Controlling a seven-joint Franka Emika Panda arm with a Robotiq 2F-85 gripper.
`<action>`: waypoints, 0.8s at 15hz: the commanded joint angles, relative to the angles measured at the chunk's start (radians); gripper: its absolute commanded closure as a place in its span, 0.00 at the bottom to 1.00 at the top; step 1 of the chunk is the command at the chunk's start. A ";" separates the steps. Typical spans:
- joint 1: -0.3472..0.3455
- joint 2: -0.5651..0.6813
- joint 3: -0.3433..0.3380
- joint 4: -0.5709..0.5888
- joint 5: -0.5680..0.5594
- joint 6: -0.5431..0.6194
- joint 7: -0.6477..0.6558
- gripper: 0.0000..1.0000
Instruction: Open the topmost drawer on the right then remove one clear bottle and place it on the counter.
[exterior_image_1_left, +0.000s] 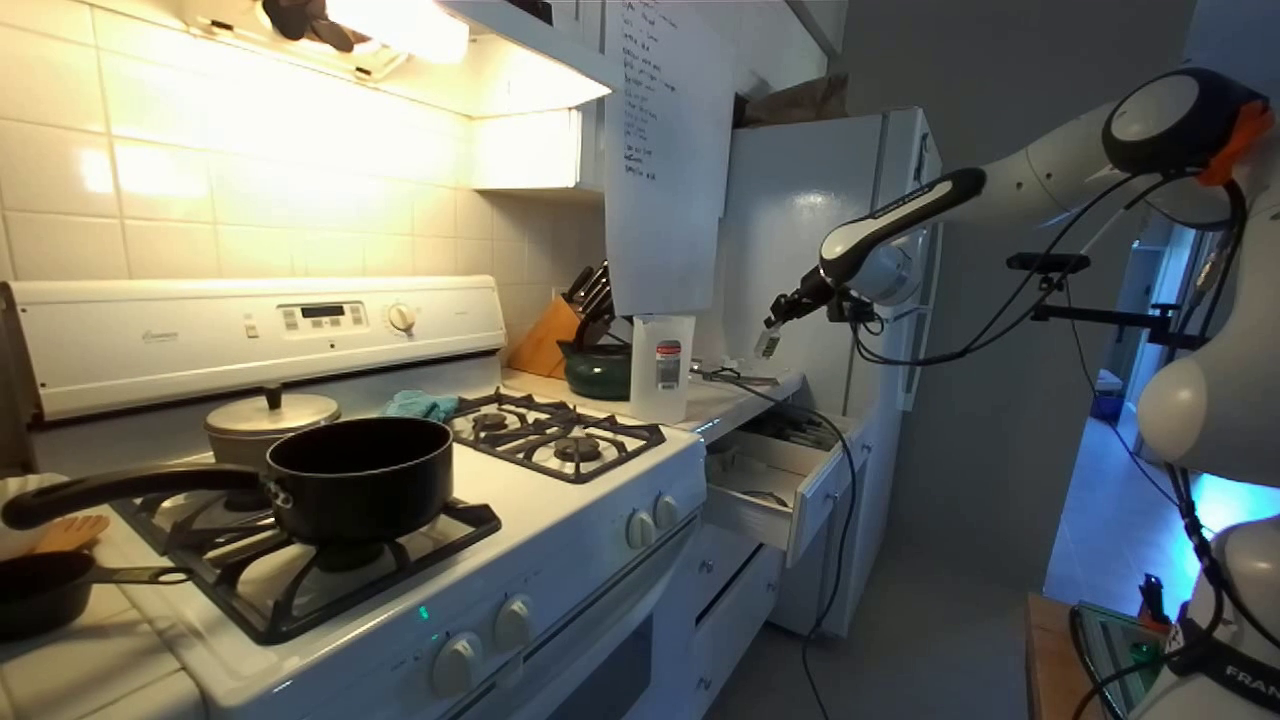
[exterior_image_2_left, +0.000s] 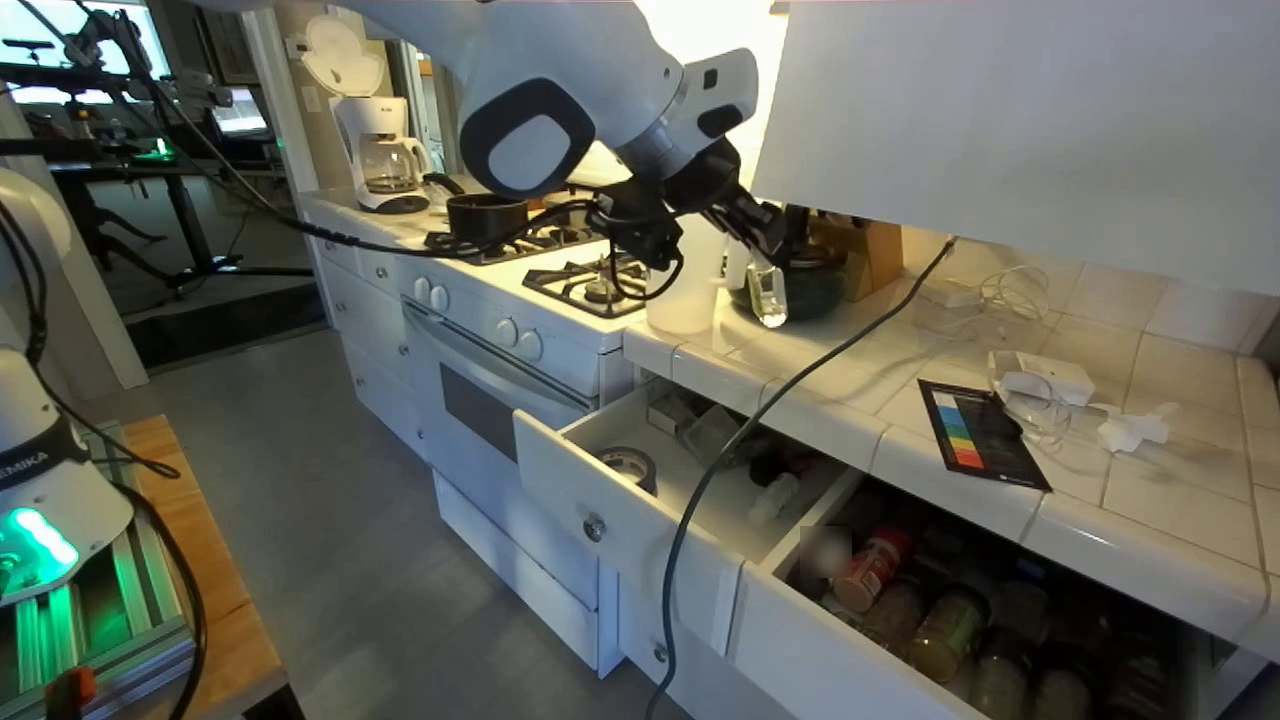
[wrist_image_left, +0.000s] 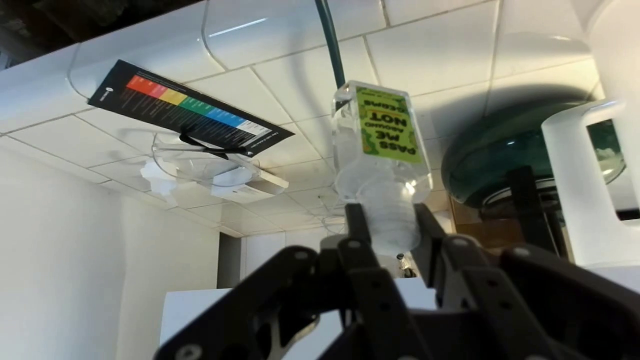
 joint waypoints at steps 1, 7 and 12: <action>0.049 0.025 -0.034 0.055 -0.009 -0.026 0.021 0.94; 0.320 0.109 -0.251 0.297 0.010 -0.206 0.040 0.94; 0.596 0.225 -0.509 0.574 0.041 -0.389 0.075 0.94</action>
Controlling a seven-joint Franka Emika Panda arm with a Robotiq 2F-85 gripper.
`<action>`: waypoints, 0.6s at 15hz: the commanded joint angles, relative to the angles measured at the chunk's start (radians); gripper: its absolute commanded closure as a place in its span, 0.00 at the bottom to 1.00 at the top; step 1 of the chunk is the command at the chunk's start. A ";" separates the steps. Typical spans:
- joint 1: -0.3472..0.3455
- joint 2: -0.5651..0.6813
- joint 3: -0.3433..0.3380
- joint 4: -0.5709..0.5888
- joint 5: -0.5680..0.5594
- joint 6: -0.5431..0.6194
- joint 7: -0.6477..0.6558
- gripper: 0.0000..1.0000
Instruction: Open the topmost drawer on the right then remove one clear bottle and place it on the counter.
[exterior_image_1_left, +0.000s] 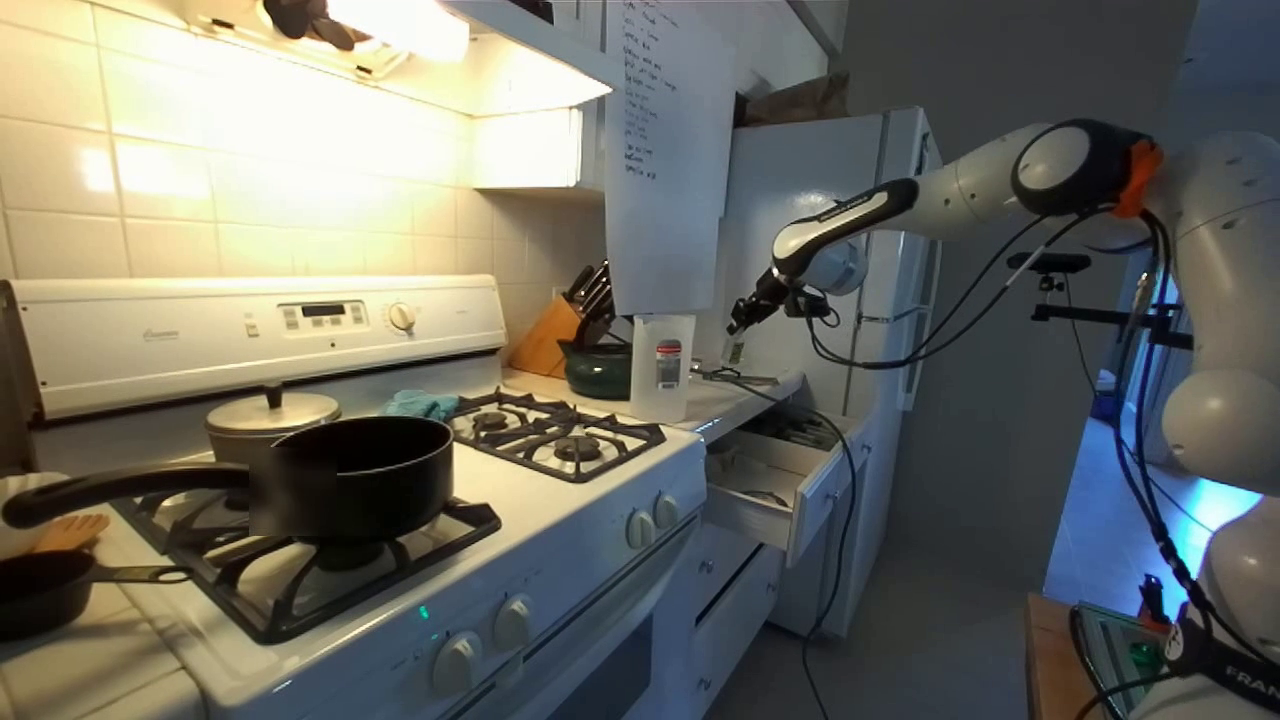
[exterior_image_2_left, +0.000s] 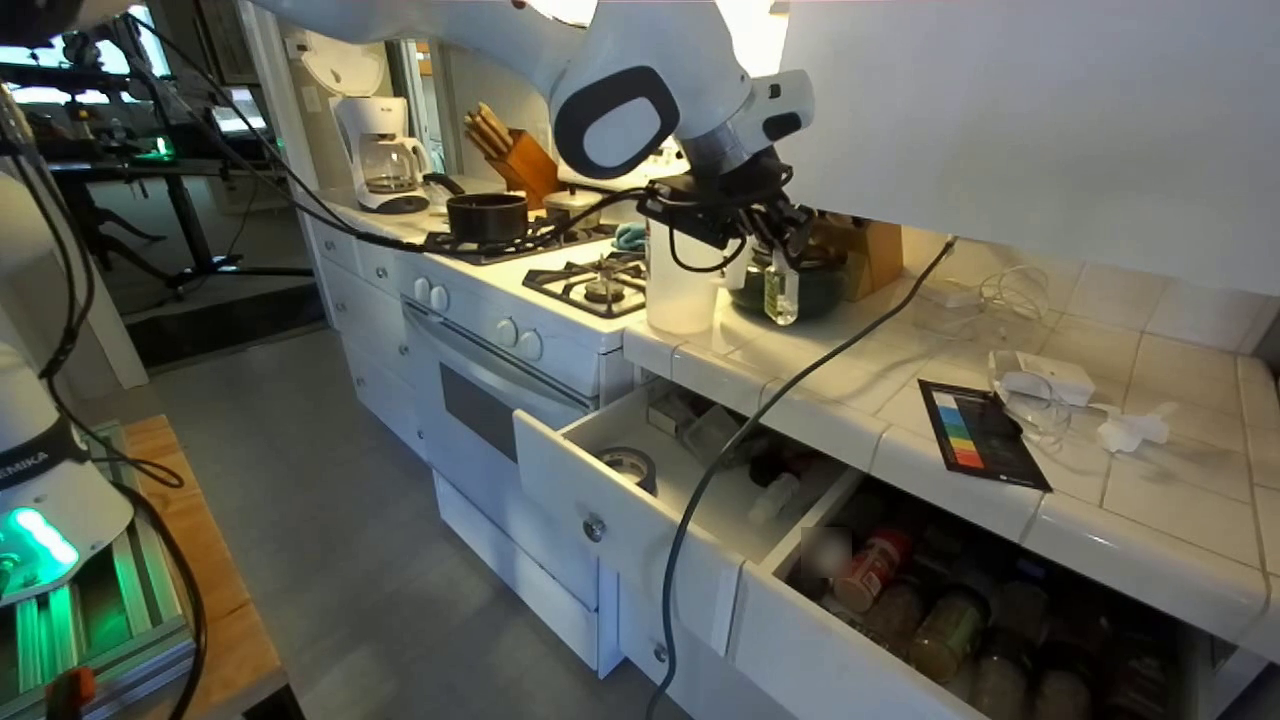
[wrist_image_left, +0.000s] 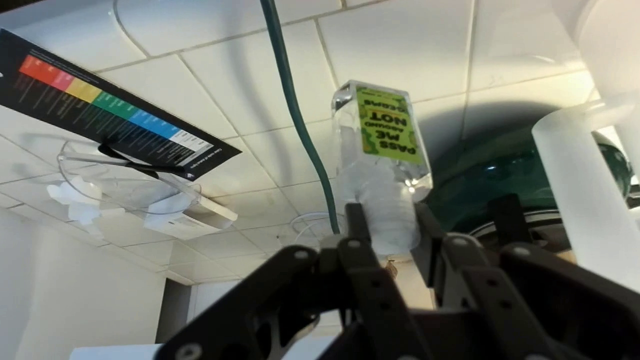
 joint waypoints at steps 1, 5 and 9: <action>0.168 0.121 -0.152 0.241 0.039 -0.144 0.024 0.94; 0.271 0.232 -0.246 0.425 0.084 -0.265 0.021 0.94; 0.274 0.341 -0.226 0.585 0.044 -0.369 0.044 0.94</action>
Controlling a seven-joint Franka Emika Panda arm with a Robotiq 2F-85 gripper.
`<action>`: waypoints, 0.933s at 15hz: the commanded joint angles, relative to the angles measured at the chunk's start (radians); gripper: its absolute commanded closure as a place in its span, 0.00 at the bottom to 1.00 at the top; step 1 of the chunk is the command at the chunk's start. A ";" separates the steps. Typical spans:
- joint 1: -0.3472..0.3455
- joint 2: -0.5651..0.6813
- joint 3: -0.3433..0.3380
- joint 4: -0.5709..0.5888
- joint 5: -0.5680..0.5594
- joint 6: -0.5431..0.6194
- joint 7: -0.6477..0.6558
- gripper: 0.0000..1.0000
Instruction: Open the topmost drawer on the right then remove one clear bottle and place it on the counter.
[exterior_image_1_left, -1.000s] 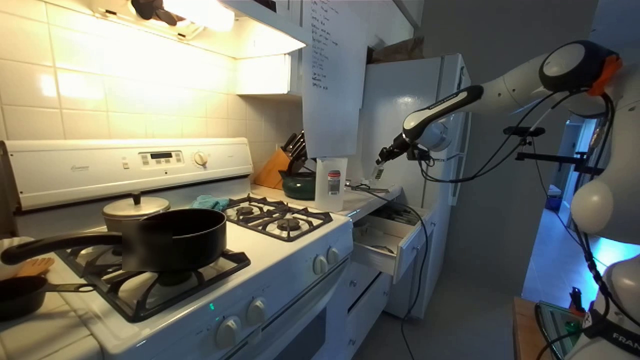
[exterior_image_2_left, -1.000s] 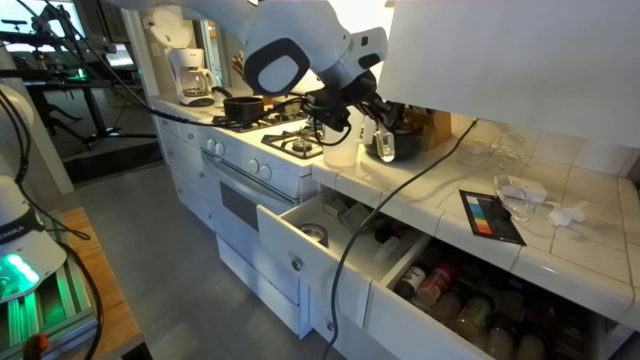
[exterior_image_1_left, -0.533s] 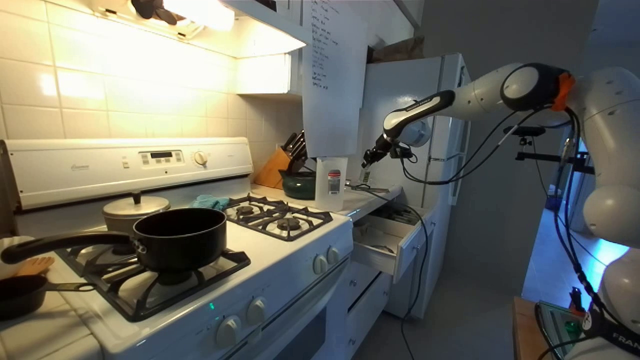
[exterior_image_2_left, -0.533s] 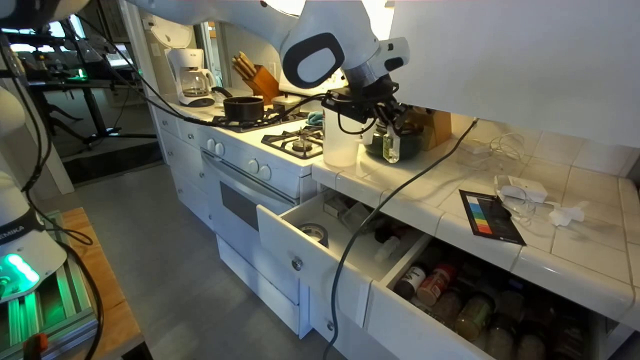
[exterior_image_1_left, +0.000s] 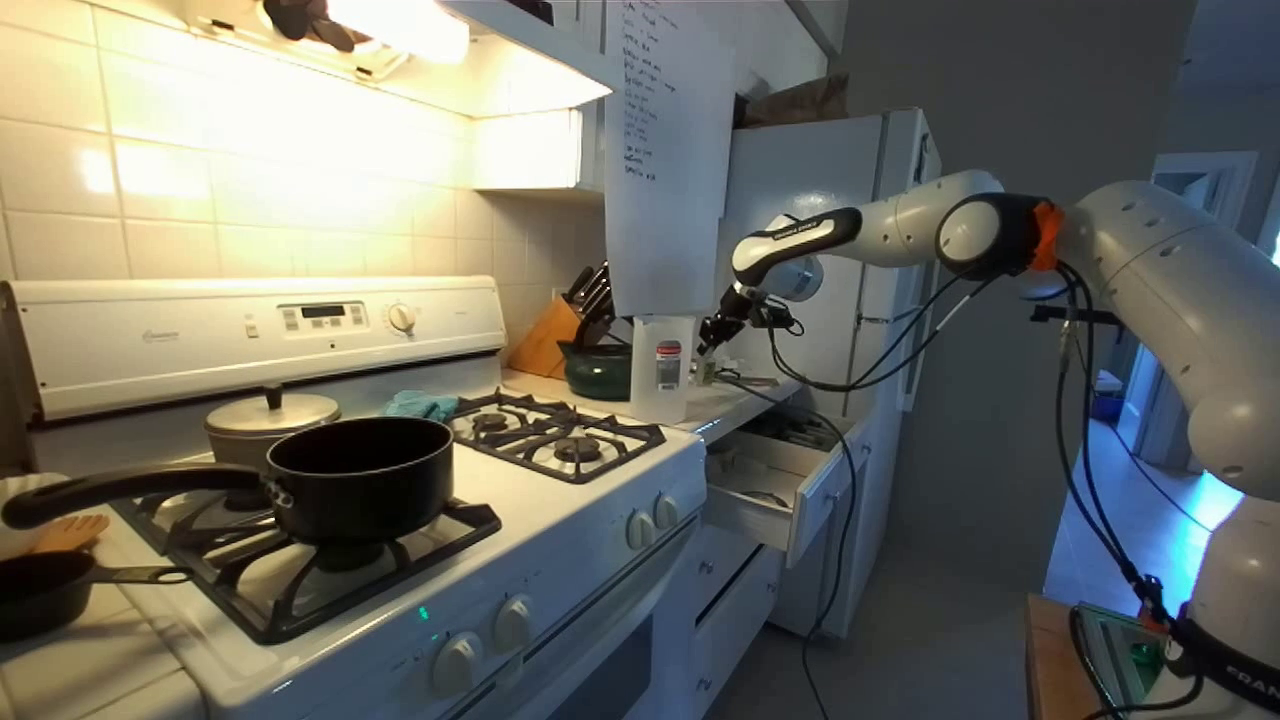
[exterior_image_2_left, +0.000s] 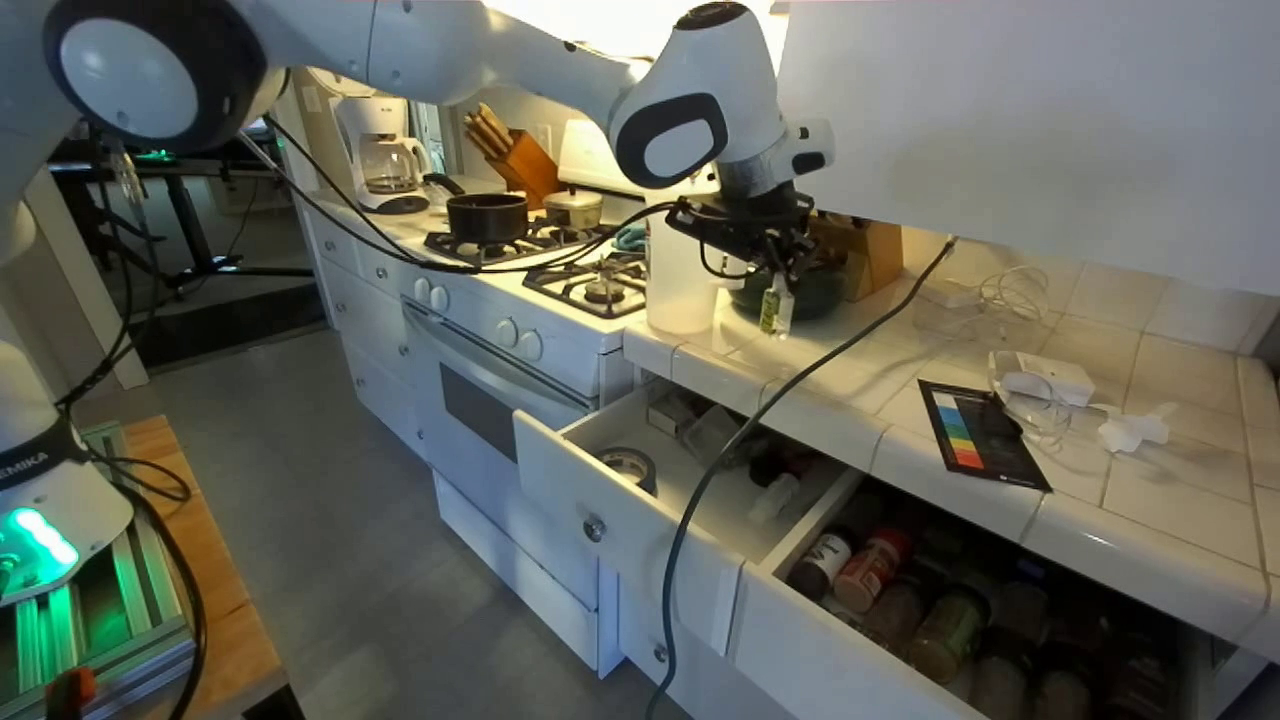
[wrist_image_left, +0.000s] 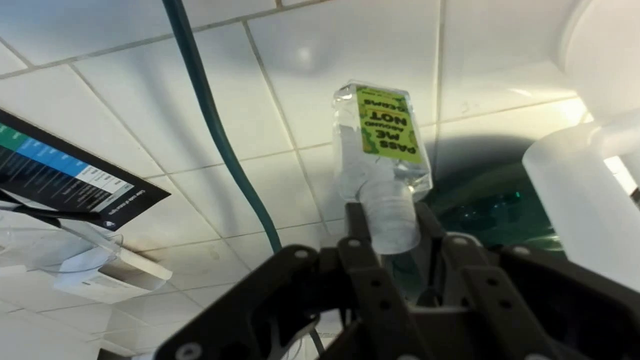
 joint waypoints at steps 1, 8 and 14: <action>0.045 0.120 -0.057 0.192 0.040 -0.101 0.001 0.94; 0.063 0.215 -0.089 0.324 0.012 -0.116 0.010 0.94; 0.067 0.243 -0.092 0.370 0.011 -0.122 0.014 0.42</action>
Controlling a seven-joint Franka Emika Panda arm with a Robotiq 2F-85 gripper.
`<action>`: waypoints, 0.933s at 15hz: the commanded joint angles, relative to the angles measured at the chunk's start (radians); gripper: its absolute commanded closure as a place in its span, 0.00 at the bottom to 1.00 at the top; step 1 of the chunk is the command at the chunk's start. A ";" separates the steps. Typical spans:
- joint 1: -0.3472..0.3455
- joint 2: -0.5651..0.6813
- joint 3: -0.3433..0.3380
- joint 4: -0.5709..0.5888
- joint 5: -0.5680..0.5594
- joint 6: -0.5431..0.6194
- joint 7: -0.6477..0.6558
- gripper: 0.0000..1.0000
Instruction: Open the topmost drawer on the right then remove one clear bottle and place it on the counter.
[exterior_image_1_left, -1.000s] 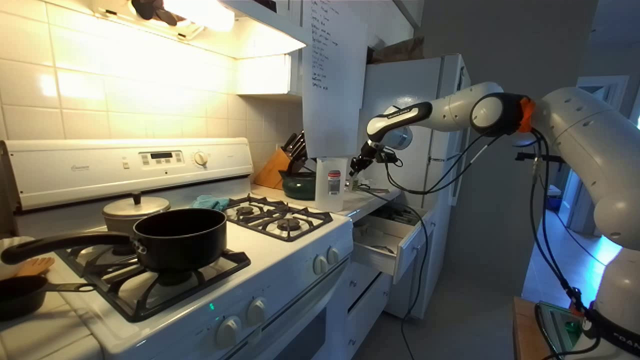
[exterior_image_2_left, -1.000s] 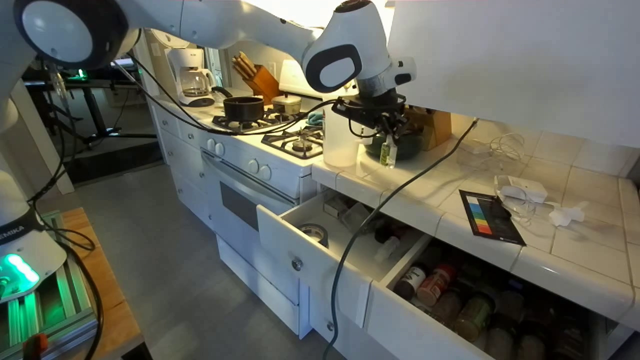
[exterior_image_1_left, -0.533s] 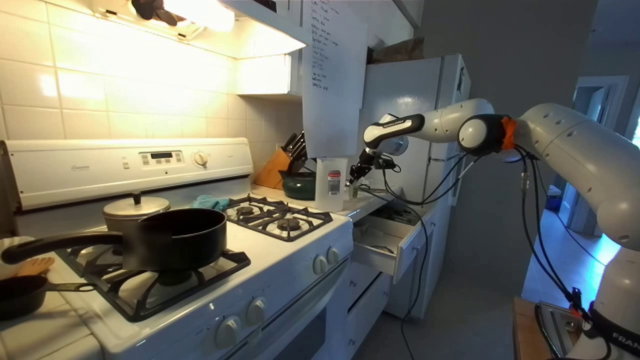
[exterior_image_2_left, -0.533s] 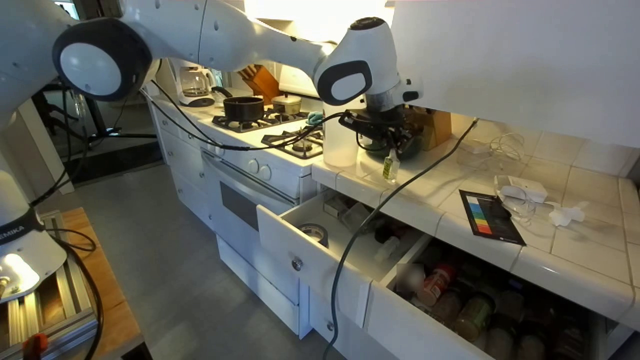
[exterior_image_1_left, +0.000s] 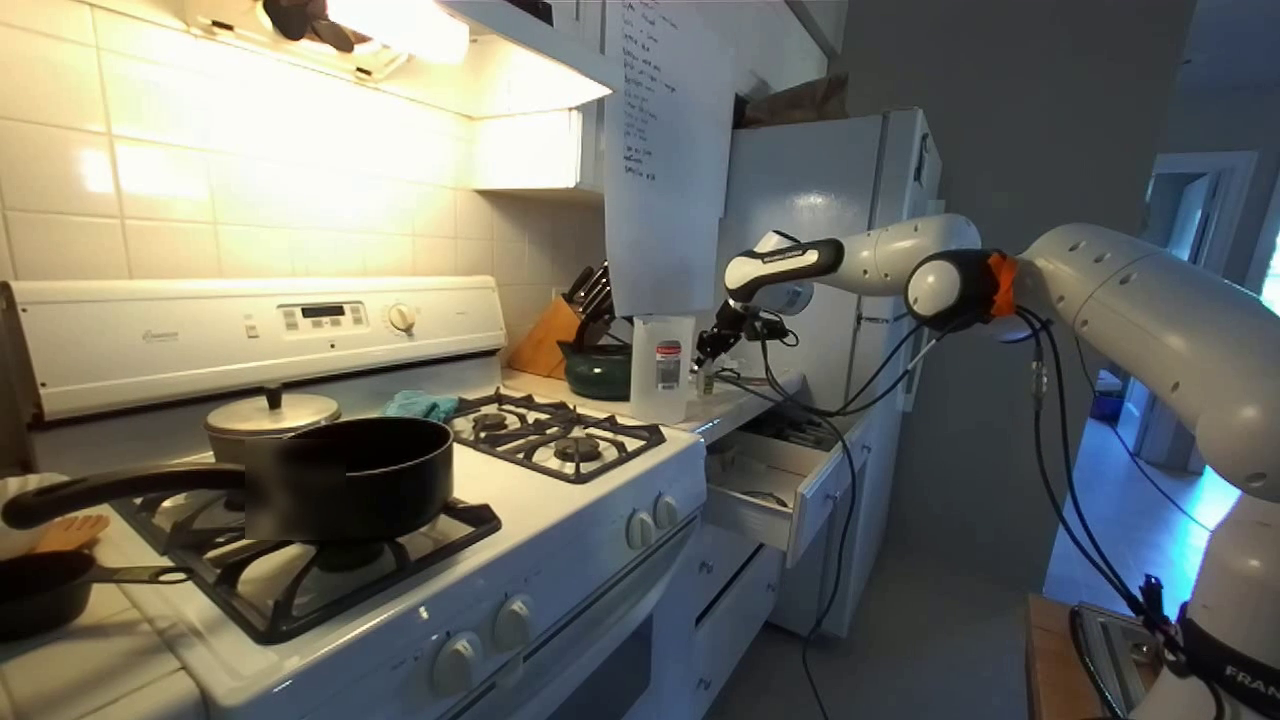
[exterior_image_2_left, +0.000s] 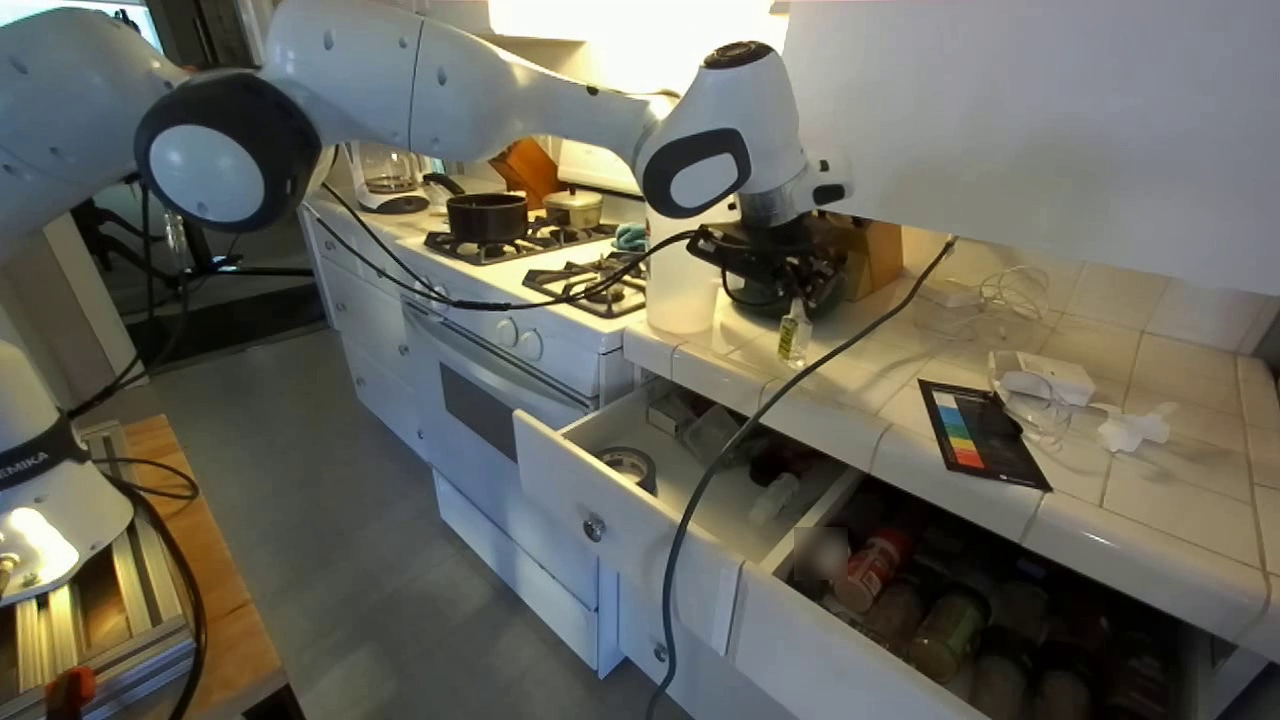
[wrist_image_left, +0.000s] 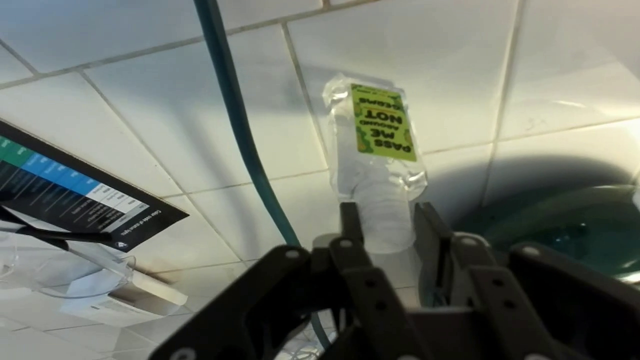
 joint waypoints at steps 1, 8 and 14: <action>0.009 0.041 -0.006 0.075 -0.005 -0.028 0.018 0.34; -0.005 -0.065 -0.013 -0.003 -0.025 0.010 -0.037 0.00; -0.042 -0.256 0.004 -0.187 0.000 0.061 -0.106 0.00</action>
